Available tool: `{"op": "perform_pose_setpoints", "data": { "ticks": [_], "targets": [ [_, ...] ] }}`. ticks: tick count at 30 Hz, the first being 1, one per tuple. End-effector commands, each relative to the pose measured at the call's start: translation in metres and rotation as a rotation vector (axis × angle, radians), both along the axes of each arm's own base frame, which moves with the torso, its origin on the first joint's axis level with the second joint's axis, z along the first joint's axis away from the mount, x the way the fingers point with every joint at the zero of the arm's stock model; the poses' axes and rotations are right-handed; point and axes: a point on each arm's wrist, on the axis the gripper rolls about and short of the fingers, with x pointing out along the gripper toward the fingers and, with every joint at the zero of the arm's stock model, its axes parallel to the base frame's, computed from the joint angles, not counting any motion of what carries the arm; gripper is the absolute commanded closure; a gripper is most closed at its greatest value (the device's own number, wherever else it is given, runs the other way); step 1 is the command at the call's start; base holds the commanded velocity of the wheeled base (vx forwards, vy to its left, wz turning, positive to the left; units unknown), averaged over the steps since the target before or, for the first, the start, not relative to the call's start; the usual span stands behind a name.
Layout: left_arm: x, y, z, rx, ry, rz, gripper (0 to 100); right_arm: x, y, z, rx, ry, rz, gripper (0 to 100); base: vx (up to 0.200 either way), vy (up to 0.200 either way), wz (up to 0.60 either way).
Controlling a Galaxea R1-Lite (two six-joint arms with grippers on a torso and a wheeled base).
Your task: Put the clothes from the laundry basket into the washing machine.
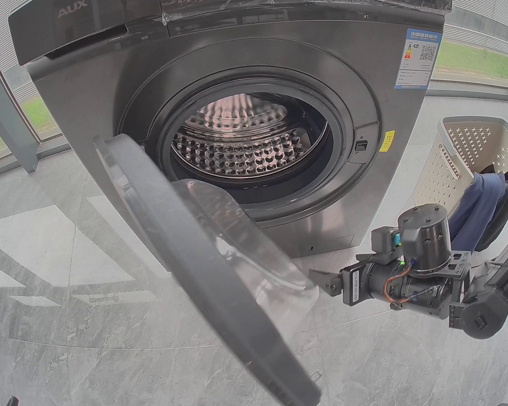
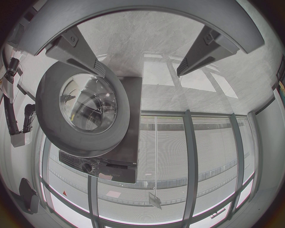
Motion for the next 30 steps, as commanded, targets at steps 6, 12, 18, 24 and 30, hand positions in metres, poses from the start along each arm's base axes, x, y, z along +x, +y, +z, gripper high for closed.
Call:
{"op": "perform_pose_setpoints", "data": {
  "ticks": [6,12,18,24,30],
  "targets": [
    [0.0,0.0,-0.005,-0.001,-0.002,0.0,0,-0.016,0.005,-0.006,0.006,-0.022,0.056,0,0.0,0.0,0.0],
    [0.0,0.0,-0.005,0.001,-0.002,-0.001,0,-0.009,0.001,-0.005,0.014,-0.032,0.033,0,0.0,0.0,0.0],
    [0.0,0.0,-0.005,-0.001,-0.002,-0.001,0,-0.012,0.017,-0.012,0.025,-0.044,0.079,0,-0.167,0.0,0.0],
    [0.0,0.0,-0.005,-0.001,-0.002,0.0,0,-0.001,0.033,-0.022,0.022,-0.069,0.103,0,-0.2,0.0,0.0],
    [0.0,0.0,-0.005,-0.001,-0.002,-0.001,0,-0.006,0.049,-0.026,0.016,-0.095,0.165,0,-0.033,0.0,0.0]
  ]
}}
